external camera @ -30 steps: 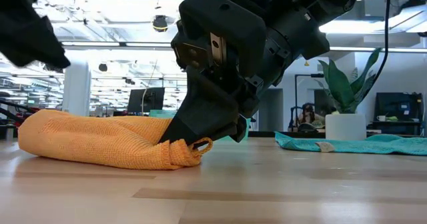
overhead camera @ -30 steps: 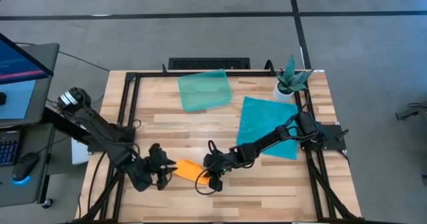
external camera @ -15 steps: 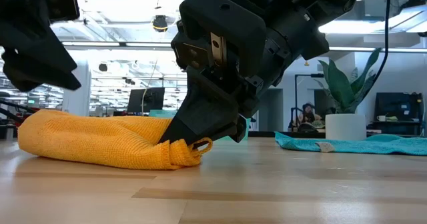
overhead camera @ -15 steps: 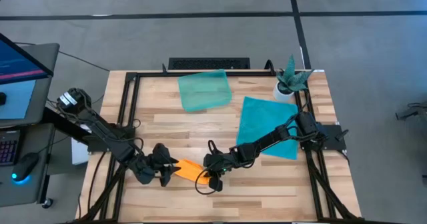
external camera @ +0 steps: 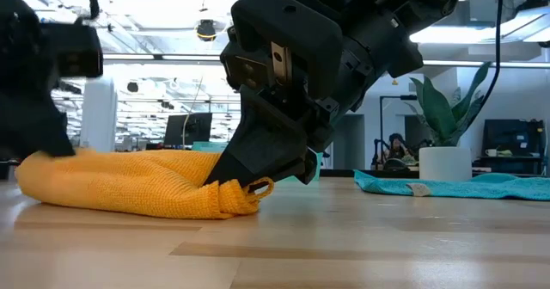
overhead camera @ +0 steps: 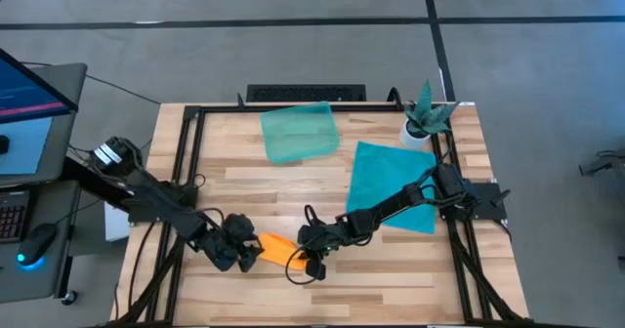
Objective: Roll microfiber towels into tight, uniform cylinder then place into a basket
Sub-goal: Put the yellow towel into the blue bin
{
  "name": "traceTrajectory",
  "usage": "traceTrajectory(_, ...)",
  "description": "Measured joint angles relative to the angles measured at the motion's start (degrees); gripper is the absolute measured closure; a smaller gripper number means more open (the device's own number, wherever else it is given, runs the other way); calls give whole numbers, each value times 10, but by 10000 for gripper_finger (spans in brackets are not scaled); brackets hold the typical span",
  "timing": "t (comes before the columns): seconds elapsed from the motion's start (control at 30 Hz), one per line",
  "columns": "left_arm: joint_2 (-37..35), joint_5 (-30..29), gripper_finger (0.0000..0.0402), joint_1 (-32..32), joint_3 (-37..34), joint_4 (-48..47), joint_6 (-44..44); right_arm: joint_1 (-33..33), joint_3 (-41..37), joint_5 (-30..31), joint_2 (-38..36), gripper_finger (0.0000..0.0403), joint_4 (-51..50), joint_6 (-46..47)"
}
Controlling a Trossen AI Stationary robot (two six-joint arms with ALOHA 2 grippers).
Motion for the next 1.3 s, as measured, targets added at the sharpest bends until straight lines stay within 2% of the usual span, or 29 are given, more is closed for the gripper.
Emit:
traceTrajectory(0.33,64,16,167,21,1,77,32,0,0,-4,0,381,-1,0)
traceTrajectory(0.43,65,16,184,22,1,90,41,1,0,-5,0,379,-3,0)
traceTrajectory(0.53,65,19,223,22,0,105,54,0,0,-6,0,386,-3,0)
traceTrajectory(0.77,67,20,363,21,0,114,74,-7,0,-8,0,383,-4,-4)
traceTrajectory(0.83,66,14,386,21,0,115,82,-10,0,-8,0,384,-4,-12)
traceTrajectory(1.07,63,10,371,36,0,118,98,-20,-2,0,-27,386,-53,-52)
traceTrajectory(1.3,21,-10,389,62,0,111,152,-32,-3,44,-75,388,-127,-107)
